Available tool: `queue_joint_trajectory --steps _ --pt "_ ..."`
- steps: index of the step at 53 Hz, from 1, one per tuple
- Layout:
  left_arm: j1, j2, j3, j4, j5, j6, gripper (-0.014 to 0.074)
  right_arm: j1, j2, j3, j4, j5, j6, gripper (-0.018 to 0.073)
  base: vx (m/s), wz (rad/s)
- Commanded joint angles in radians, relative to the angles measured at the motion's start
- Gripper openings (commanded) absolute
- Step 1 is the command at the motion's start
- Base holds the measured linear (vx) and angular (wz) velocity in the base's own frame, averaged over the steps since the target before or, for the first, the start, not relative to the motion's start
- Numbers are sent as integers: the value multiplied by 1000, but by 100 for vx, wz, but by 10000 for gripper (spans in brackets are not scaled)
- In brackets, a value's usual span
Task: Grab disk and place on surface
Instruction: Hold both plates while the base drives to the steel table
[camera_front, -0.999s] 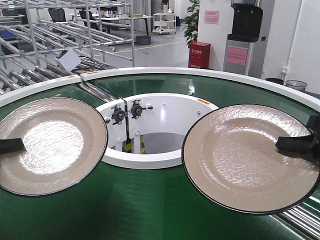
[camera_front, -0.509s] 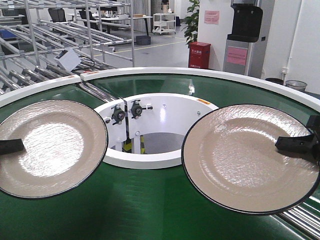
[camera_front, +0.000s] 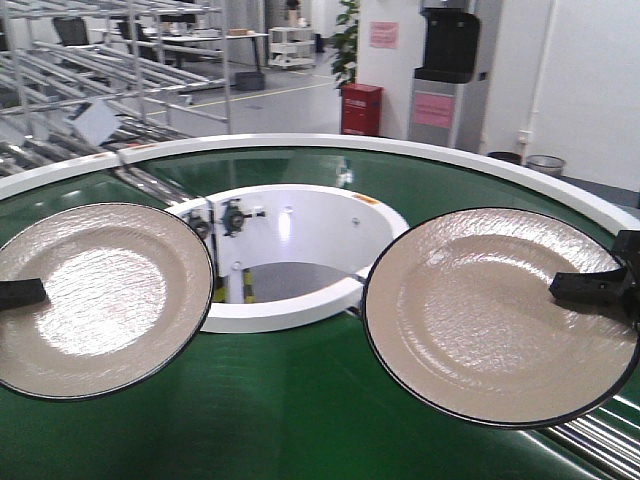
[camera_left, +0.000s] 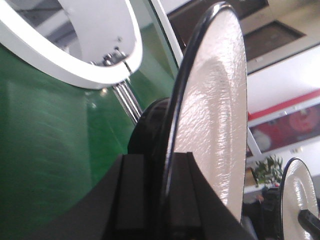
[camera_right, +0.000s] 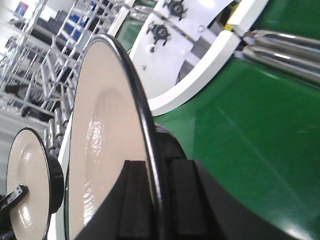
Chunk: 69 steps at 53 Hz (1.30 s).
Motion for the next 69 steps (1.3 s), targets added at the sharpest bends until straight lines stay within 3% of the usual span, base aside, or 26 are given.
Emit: queue_joint_trajectory --steps 1,69 --pt "-6 -55 -30 -139 68 -15 -1 -2 -38 -33 117 3 7 -9 -10 -38" --pt "-6 -55 -30 -139 68 -15 -1 -2 -38 -33 117 6 7 -9 -13 -51"
